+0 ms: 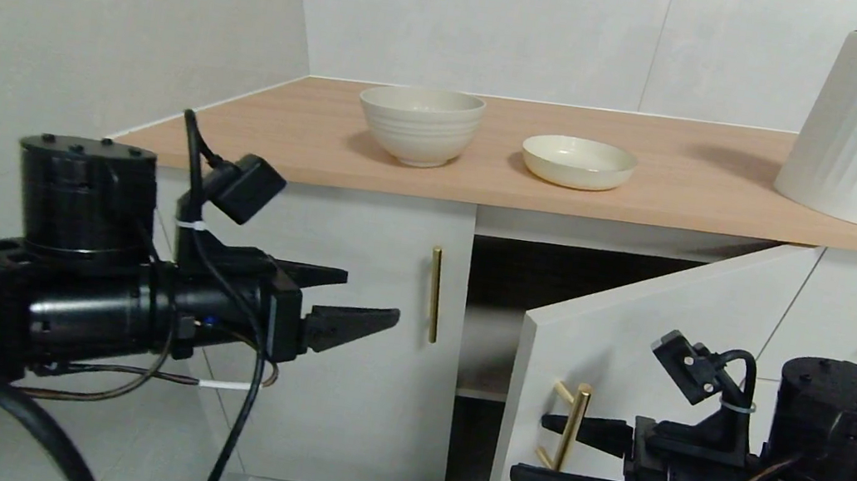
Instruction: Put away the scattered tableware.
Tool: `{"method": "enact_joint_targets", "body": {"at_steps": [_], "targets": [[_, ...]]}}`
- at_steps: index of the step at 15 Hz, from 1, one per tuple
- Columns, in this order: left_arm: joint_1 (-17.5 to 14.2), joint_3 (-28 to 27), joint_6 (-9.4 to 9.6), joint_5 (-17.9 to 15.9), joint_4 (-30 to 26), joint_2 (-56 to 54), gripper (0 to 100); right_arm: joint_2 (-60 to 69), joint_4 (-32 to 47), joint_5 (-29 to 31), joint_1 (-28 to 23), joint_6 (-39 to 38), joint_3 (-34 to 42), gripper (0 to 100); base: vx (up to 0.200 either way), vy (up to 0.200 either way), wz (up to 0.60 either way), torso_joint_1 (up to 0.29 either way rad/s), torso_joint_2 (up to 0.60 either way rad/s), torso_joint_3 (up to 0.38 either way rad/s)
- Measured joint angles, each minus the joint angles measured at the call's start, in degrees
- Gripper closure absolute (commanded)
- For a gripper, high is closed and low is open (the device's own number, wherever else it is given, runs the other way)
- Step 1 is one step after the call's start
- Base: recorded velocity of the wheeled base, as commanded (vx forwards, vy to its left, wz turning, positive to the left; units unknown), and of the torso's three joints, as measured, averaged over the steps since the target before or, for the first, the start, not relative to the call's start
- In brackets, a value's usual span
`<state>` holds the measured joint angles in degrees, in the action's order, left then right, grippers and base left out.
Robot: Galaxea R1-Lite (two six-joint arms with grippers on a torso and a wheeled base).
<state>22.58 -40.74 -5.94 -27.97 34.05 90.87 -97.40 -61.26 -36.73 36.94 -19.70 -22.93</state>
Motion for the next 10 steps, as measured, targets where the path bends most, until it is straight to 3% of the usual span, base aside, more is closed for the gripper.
{"method": "enact_joint_targets", "body": {"at_steps": [4, 6, 7, 10], "targets": [[4.2, 2.3, -4.43, 3.0, 15.0, 9.0, 0, -0.5, -0.3, -1.2, 0.0, 0.1, 0.2, 0, 0.000, 0.000, 0.00, 0.000, 0.00, 0.000], [5.8, 2.6, -5.63, 5.3, 21.4, 13.9, 0, -0.5, -0.2, -1.3, 0.0, 0.1, 0.3, 0, 0.000, 0.000, 0.00, 0.000, 0.00, 0.000], [6.8, 2.6, -5.89, 6.6, 23.9, 16.2, 100, -0.5, -0.2, -1.2, 0.0, 0.1, 0.3, 0, 0.000, 0.000, 0.00, 0.000, 0.00, 0.000], [9.1, 2.2, -6.00, 8.2, 26.6, 20.4, 100, -0.6, -0.1, -1.3, 0.0, 0.1, 0.4, 0, 0.000, 0.000, 0.00, 0.000, 0.00, 0.000]]}}
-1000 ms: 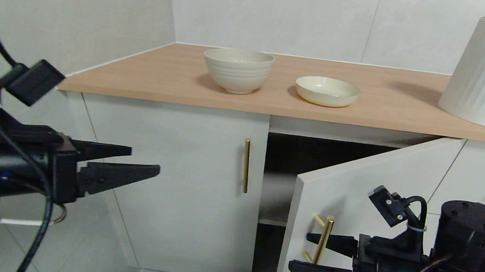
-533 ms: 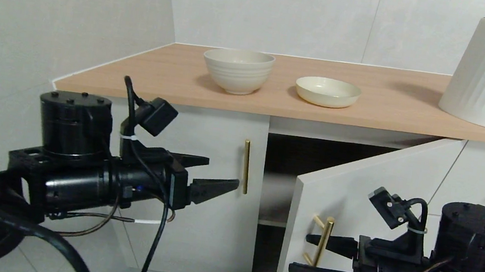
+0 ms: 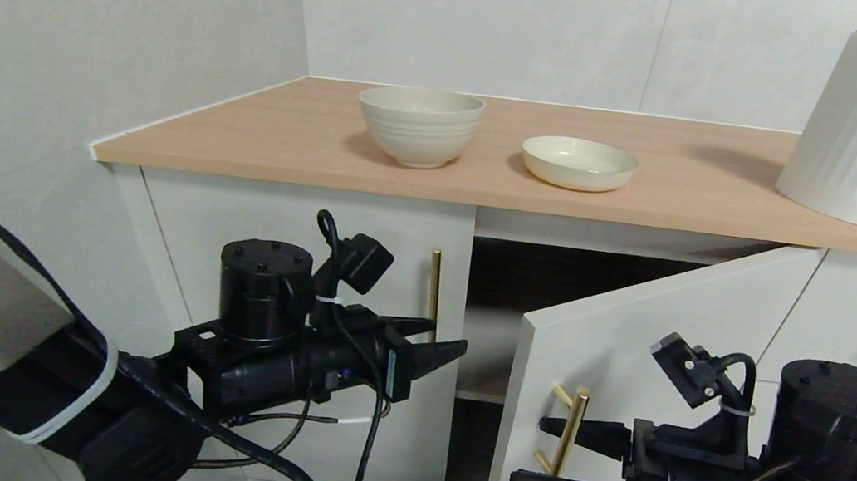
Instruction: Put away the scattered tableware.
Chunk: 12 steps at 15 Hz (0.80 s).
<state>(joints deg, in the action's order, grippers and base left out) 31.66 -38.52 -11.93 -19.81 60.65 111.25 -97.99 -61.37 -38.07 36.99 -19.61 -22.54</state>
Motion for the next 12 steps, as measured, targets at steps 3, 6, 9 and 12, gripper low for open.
{"method": "enact_joint_targets", "body": {"at_steps": [3, 6, 9, 12], "targets": [[1.6, -0.9, 0.00, -0.3, 1.6, 1.9, 100, 0.0, 0.0, 0.0, 0.0, 0.0, 0.2, 0, 0.000, 0.000, 0.00, 0.000, 0.00, 0.000], [3.8, -0.8, 0.04, -0.2, 4.1, 3.7, 100, 0.0, 0.1, 0.0, 0.0, 0.0, 0.3, 0, 0.000, 0.000, 0.00, 0.000, 0.00, 0.000], [5.8, -0.9, -0.05, -0.3, 13.2, 8.0, 100, 0.0, 0.2, 0.0, 0.0, 0.1, 0.3, 0, 0.000, 0.000, 0.00, 0.000, 0.00, 0.000], [8.6, -1.5, -0.32, -0.6, 20.8, 13.0, 100, 0.1, 0.2, 0.1, -0.2, 0.1, 0.2, 0, 0.000, 0.000, 0.00, 0.000, 0.00, 0.000]]}}
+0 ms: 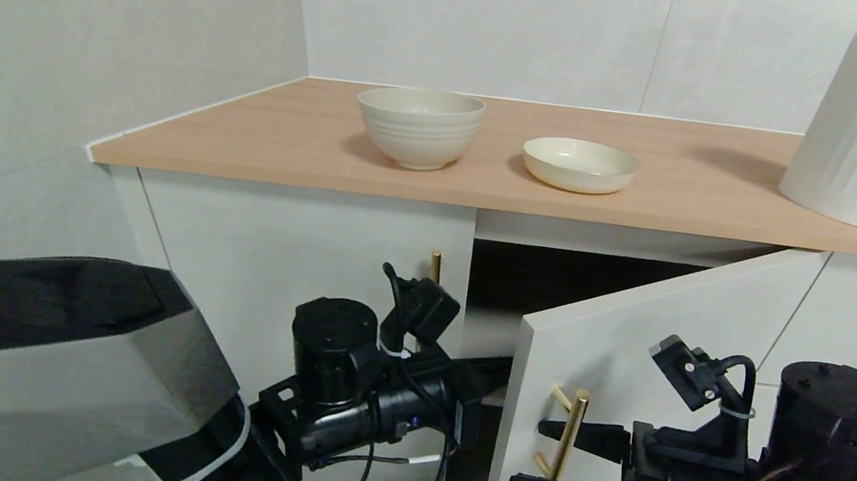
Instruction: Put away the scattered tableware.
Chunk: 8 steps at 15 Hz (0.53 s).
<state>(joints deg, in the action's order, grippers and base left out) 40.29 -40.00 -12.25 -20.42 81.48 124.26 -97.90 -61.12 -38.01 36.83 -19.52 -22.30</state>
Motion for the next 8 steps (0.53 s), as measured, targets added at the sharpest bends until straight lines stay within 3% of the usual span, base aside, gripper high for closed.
{"method": "enact_joint_targets", "body": {"at_steps": [3, 8], "targets": [[1.6, 0.2, -2.88, -0.3, 1.7, 1.0, 100, 0.2, 0.2, -0.1, -1.1, 1.0, 0.1, 0, 0.000, 0.000, 0.00, 0.000, 0.00, 0.000], [4.0, 0.8, -3.34, -0.2, 2.0, 0.5, 100, 0.3, 0.5, -0.5, -4.9, 1.1, 0.4, 0, 0.000, 0.000, 0.00, 0.000, 0.00, 0.000]]}}
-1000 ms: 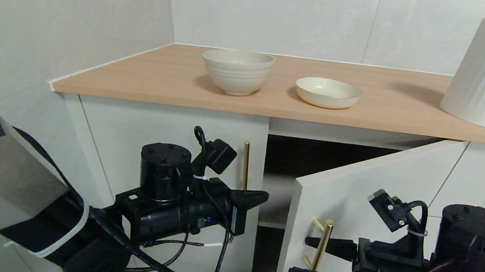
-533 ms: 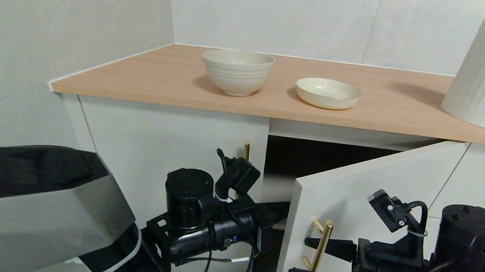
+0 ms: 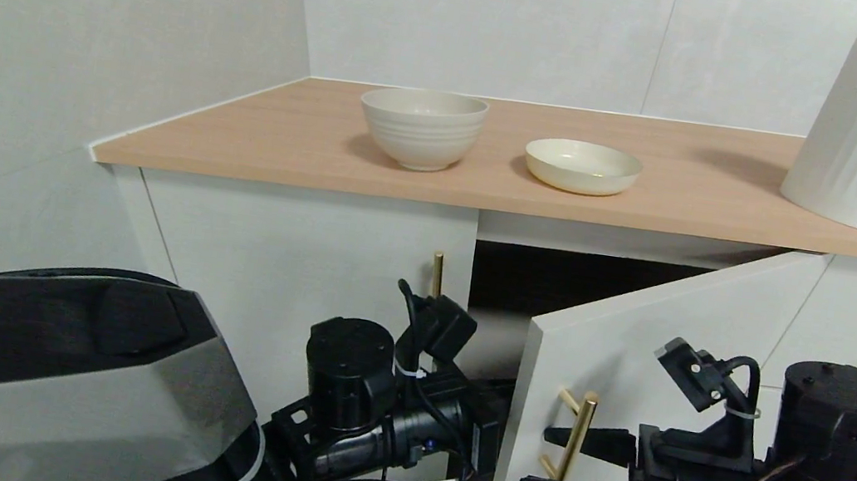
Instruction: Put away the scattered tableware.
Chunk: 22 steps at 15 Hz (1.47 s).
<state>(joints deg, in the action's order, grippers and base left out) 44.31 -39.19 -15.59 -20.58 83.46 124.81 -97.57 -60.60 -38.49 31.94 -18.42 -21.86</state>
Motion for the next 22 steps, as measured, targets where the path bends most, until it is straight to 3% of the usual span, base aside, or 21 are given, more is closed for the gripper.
{"method": "enact_joint_targets", "body": {"at_steps": [8, 14, 18, 22], "targets": [[1.2, 0.1, -0.20, -0.5, -0.4, -0.3, 100, 2.4, -0.4, 2.4, -9.8, 5.1, 4.2, 0, 0.000, 0.000, 0.00, 0.000, 0.00, 0.000], [0.6, -0.6, -0.50, -0.5, -1.1, -0.3, 100, 10.7, -0.6, 2.3, -10.4, 6.5, 15.7, 0, 0.000, 0.000, 0.00, 0.000, 0.00, 0.000], [0.5, -3.7, -1.40, -0.4, -6.0, -0.4, 100, 13.5, -0.5, 2.0, -10.0, 6.7, 17.8, 0, 0.000, 0.000, 0.00, 0.000, 0.00, 0.000], [0.4, -6.7, -1.89, -0.1, -9.8, -0.3, 100, 14.7, -0.4, 2.1, -10.0, 6.7, 18.6, 0, -0.200, 0.000, 0.00, 0.004, 0.00, -0.004]]}}
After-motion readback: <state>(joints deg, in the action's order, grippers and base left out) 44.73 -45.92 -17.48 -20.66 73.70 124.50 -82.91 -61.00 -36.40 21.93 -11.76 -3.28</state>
